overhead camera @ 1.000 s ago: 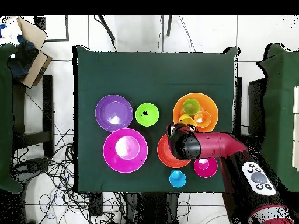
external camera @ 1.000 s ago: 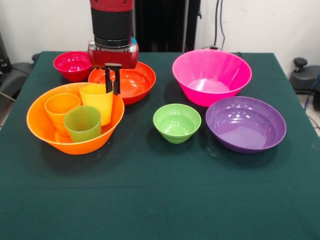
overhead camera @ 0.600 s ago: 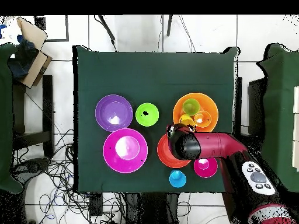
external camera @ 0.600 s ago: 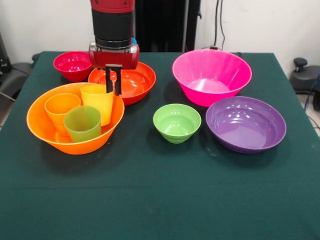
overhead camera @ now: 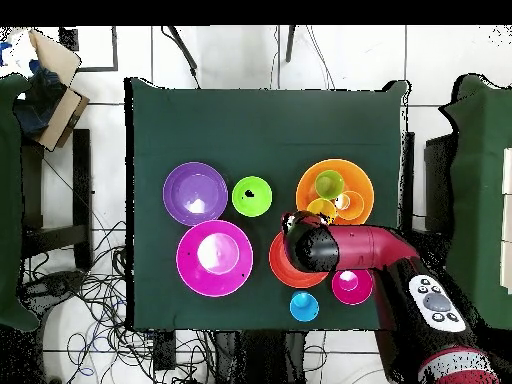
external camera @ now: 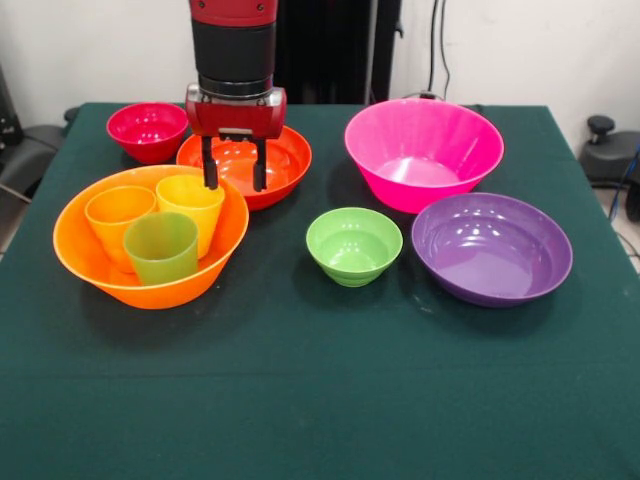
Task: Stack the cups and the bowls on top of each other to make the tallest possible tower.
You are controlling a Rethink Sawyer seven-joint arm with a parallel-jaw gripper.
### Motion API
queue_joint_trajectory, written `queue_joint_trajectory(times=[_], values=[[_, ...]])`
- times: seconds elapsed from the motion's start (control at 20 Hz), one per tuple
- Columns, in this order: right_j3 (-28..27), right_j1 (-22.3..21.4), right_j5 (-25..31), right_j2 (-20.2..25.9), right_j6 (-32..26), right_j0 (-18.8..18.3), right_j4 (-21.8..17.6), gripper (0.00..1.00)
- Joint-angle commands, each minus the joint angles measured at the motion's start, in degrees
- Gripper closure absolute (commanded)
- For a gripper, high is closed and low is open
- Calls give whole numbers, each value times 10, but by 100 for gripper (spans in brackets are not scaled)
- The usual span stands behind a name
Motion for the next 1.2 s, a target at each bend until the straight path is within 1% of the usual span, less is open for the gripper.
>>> queue_joint_trajectory(times=[0.05,0.4,0.7,0.8,1.05,1.2], values=[[1,-14,71,-1,46,24,34,0],[16,-33,85,-9,46,33,50,0],[34,-61,97,-32,61,55,63,0],[44,-69,89,-40,64,59,66,0],[73,-70,41,-71,102,84,74,0],[78,-67,29,-80,108,92,81,0]])
